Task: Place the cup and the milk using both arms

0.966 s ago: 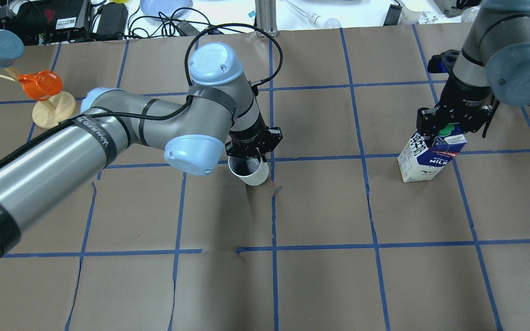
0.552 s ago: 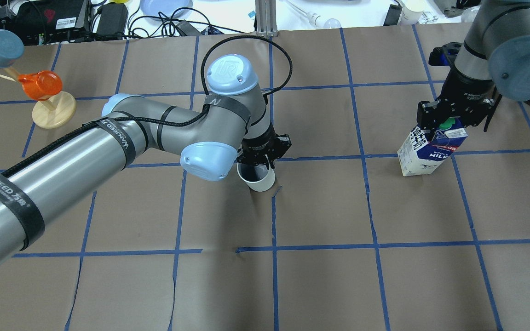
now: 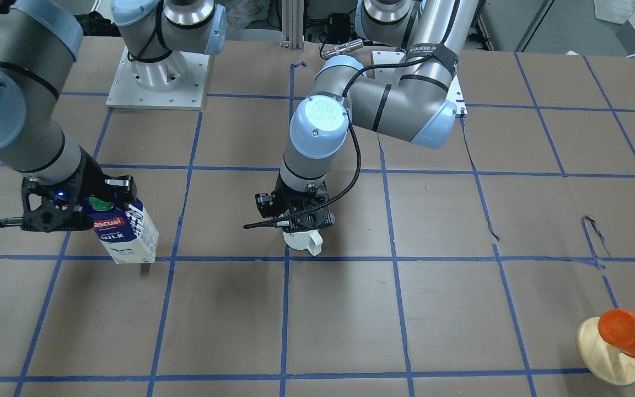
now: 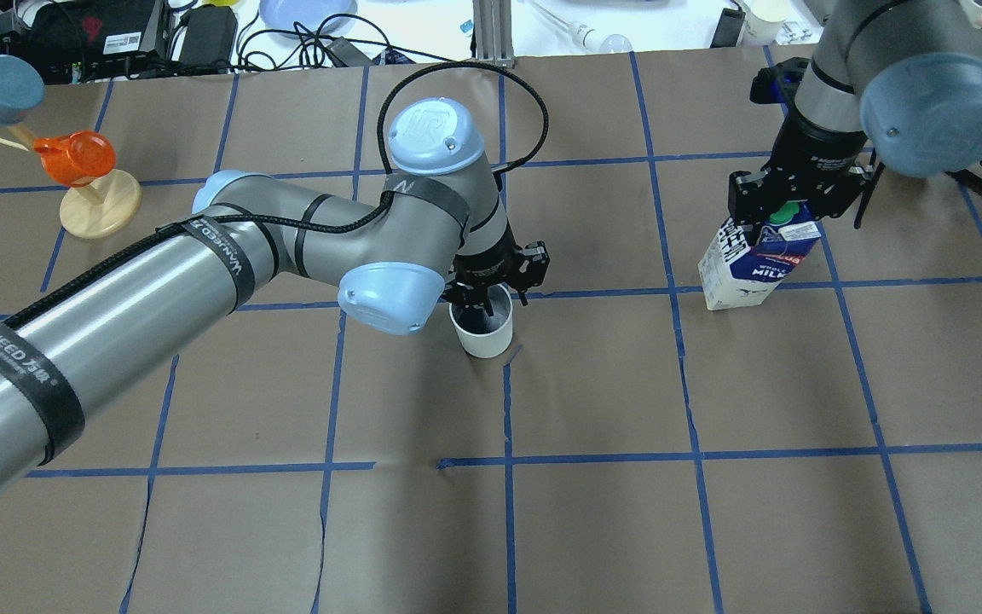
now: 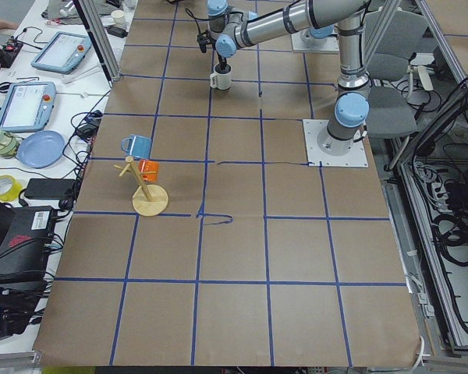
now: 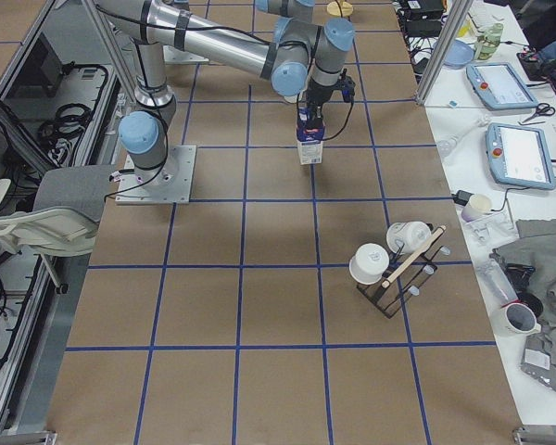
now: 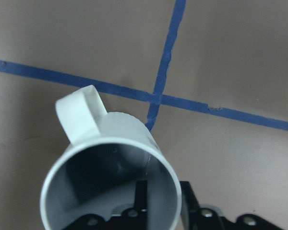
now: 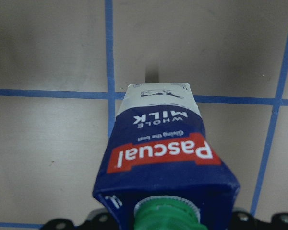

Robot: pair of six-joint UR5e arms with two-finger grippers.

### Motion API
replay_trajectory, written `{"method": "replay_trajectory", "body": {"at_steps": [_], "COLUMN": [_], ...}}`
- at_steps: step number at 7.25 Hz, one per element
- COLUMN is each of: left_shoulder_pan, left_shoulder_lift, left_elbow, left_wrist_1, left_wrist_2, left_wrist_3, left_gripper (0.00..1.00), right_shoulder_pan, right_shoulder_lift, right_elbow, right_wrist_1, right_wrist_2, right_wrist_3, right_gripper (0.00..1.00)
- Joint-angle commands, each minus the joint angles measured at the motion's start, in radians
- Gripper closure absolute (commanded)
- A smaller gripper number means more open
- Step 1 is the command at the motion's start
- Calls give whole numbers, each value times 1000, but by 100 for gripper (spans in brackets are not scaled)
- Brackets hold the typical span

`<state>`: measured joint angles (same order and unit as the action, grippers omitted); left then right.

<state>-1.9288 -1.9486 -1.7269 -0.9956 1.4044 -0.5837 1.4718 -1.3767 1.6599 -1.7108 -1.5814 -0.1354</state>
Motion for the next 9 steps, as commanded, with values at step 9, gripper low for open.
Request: {"method": "replay_trajectory", "body": {"at_steps": [9], "left_shoulder_pan": [430], "left_shoulder_lift": [342], "left_elbow": [76], "left_wrist_1": [-364], "left_wrist_2": [98], "left_wrist_3": [670], "left_gripper": [18], "right_shoulder_pan": [375], "right_shoulder_lift": [47], "right_elbow": [-38], "right_wrist_1": [-33], "right_wrist_2": [119], "right_wrist_3": [484], "right_gripper": [49]}}
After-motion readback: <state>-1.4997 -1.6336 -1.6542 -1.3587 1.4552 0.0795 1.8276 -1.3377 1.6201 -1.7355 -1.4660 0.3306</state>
